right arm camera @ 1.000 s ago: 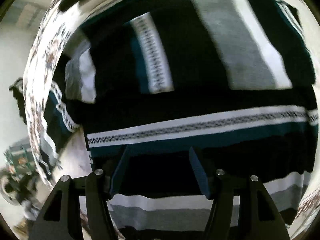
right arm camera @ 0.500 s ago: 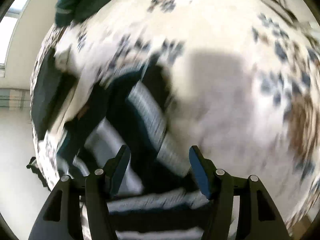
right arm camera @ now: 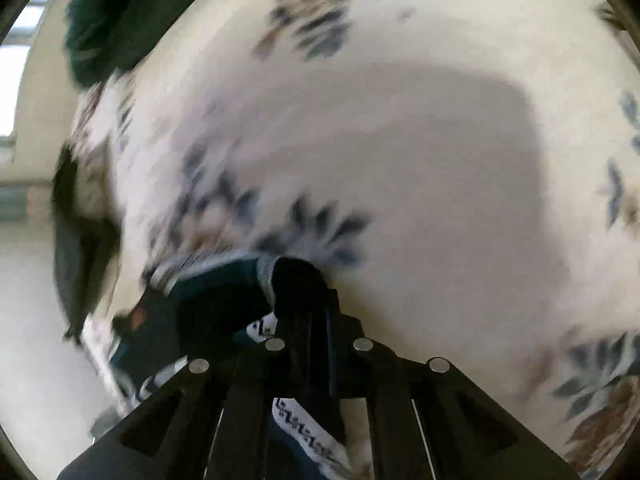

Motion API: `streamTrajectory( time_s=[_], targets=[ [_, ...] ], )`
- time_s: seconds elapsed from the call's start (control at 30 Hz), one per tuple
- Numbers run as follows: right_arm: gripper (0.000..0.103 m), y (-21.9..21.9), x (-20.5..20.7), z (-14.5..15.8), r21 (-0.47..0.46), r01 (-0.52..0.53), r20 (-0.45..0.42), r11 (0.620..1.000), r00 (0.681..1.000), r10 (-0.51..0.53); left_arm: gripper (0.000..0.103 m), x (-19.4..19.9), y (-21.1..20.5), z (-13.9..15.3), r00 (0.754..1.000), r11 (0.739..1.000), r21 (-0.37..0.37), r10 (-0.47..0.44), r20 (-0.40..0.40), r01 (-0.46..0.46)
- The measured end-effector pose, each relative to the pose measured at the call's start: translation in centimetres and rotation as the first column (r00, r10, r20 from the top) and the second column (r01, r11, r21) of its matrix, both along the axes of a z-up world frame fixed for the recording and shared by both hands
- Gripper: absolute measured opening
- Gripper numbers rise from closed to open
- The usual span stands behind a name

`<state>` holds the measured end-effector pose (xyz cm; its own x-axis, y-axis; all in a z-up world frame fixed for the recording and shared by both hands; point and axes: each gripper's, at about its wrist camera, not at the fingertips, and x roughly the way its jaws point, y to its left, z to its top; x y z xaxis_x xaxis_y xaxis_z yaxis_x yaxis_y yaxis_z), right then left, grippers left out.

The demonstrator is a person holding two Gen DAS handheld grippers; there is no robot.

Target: Fold small clothes

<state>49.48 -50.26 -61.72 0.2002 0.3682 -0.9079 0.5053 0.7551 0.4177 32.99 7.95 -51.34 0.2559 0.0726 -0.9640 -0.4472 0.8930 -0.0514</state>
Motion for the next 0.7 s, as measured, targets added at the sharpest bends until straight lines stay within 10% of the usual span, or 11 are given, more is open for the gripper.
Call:
streamTrajectory(
  time_s=[0.2, 0.3, 0.5, 0.7],
  targets=[
    [0.013, 0.8, 1.4, -0.6, 0.057, -0.054, -0.057, 0.997, 0.997, 0.057, 0.09, -0.7, 1.7, -0.2, 0.998, 0.999, -0.006, 0.053, -0.018, -0.053],
    [0.056, 0.7, -1.2, 2.3, 0.042, -0.041, -0.041, 0.998, 0.998, 0.042, 0.09, -1.9, 3.2, 0.2, 0.997, 0.996, -0.016, 0.083, -0.013, -0.083],
    [0.069, 6.0, -10.5, 6.4, -0.167, -0.141, -0.062, 0.976, 0.989, 0.132, 0.09, -5.8, 9.1, 1.2, 0.983, 0.983, -0.013, 0.181, -0.018, -0.181],
    [0.07, 17.3, -16.6, 5.9, -0.133, -0.209, -0.118, 0.969, 0.974, 0.194, 0.09, -10.1, 18.1, 0.7, 0.94, 0.942, 0.028, 0.337, -0.047, -0.336]
  ],
)
